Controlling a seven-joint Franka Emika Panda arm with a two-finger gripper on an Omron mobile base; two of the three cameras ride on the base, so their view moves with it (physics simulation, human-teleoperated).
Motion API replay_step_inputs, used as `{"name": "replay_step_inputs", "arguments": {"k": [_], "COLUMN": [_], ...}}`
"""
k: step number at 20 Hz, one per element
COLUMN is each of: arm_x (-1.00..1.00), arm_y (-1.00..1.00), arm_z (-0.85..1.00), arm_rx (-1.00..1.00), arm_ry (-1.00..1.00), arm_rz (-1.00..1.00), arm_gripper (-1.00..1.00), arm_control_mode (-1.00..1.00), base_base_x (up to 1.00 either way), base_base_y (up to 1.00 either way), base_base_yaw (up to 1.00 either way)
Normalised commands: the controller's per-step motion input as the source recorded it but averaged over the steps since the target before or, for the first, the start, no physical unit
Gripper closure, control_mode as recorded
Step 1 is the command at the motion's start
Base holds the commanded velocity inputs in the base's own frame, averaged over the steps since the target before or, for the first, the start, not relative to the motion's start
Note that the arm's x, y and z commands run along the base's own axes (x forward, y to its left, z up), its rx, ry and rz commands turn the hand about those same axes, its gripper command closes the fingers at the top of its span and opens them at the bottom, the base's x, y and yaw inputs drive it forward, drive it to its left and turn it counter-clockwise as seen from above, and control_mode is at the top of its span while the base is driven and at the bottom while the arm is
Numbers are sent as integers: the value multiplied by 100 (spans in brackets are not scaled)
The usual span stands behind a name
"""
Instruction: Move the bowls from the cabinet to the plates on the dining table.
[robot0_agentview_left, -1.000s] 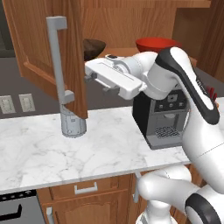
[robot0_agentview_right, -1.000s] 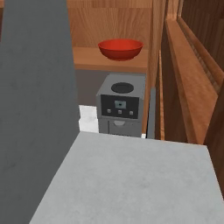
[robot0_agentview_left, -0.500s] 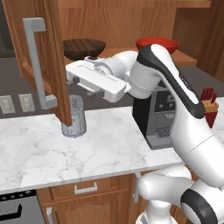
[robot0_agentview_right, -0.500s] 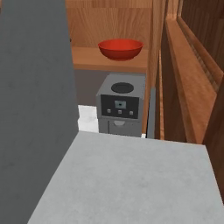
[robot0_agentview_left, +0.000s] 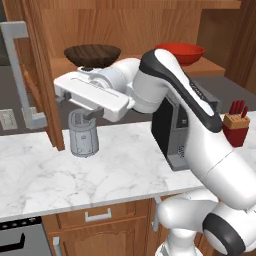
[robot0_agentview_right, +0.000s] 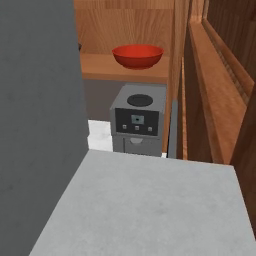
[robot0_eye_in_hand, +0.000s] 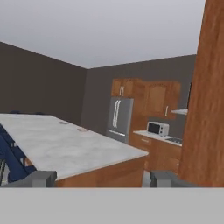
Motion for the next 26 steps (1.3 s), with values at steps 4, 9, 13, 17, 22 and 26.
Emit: {"name": "replay_step_inputs", "arguments": {"k": [4,9,13,17,22,26], "arm_x": [0,0,0,0,0,0], "arm_y": [26,26,21,20,24,22], "arm_z": [0,-1,-1,-3,-10,-9], "arm_rx": [-1,-1,-1,-1,-1,-1], "arm_ry": [-4,-3,-2,-1,-1,-1], "arm_rz": [2,1,0,0,0,0], "arm_gripper": [-100,-100,-100,-100,-100,-100], "arm_control_mode": [-100,-100,-100,-100,-100,-100], "base_base_x": [0,0,0,0,0,0], "base_base_y": [0,0,0,0,0,0], "base_base_yaw": [0,0,0,0,0,0]}}
